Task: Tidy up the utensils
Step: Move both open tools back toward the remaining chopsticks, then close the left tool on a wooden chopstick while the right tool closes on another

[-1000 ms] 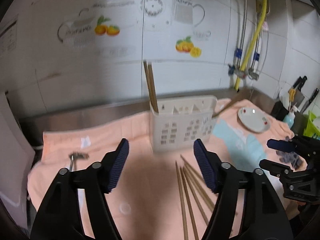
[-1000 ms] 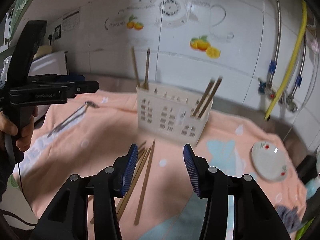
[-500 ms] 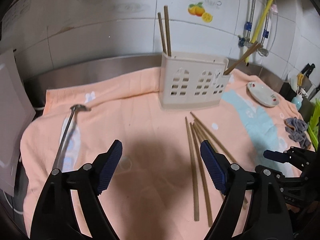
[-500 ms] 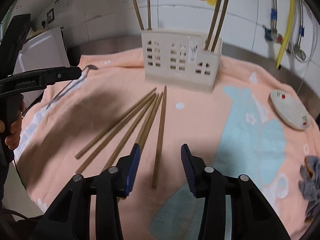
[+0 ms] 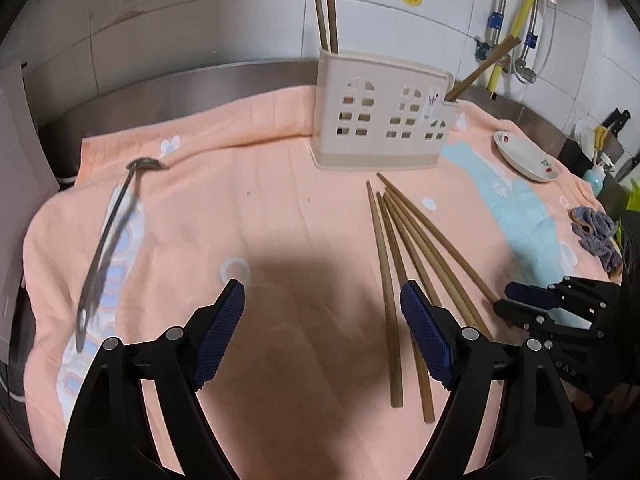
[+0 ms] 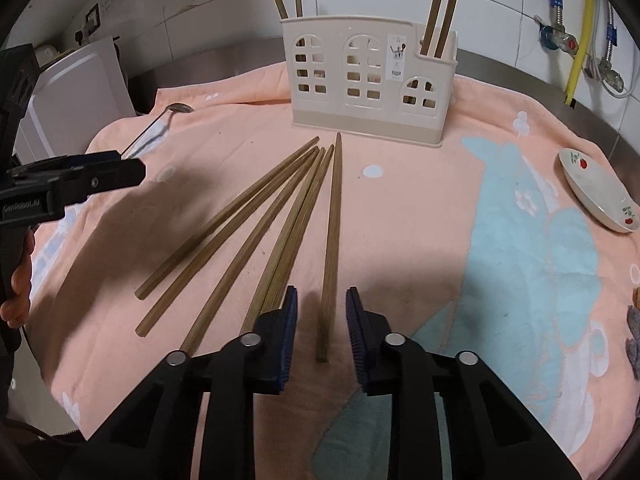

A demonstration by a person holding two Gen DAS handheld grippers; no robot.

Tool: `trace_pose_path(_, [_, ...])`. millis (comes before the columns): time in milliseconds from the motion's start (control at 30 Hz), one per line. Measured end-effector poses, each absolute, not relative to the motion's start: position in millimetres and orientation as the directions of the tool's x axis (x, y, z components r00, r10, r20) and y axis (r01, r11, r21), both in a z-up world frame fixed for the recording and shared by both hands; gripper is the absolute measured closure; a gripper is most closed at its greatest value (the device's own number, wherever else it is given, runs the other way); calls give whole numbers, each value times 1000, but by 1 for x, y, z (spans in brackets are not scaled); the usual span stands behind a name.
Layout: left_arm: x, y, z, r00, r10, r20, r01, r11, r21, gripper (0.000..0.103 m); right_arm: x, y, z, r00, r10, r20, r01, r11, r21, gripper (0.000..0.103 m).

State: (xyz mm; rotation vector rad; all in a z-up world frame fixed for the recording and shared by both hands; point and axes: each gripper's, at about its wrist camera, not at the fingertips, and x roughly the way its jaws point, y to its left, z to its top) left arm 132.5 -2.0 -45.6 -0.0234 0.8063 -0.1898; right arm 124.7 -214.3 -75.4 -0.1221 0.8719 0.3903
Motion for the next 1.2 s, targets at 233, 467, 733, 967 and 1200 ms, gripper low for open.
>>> trace_pose_path(233, [125, -7, -60, 649, -194, -736, 174, 979, -105, 23, 126, -210, -83, 571, 268, -776, -379, 925, 40, 88])
trace_pose_path(467, [121, -24, -70, 627, -212, -749, 223, 971, -88, 24, 126, -211, -85, 578, 256, -775, -370, 928, 30, 95])
trace_pose_path(733, [122, -36, -77, 600, -247, -761, 258, 960, -108, 46, 124, -214, -86, 586, 253, -770, -363, 931, 30, 96])
trace_pose_path(967, [123, -42, -81, 581, -283, -763, 282, 950, -138, 78, 124, -215, -87, 588, 251, -769, -359, 933, 30, 96])
trace_pose_path(1200, [124, -49, -85, 568, -295, -768, 300, 944, -140, 88, 123, -215, -88, 595, 245, -765, -361, 932, 17, 96])
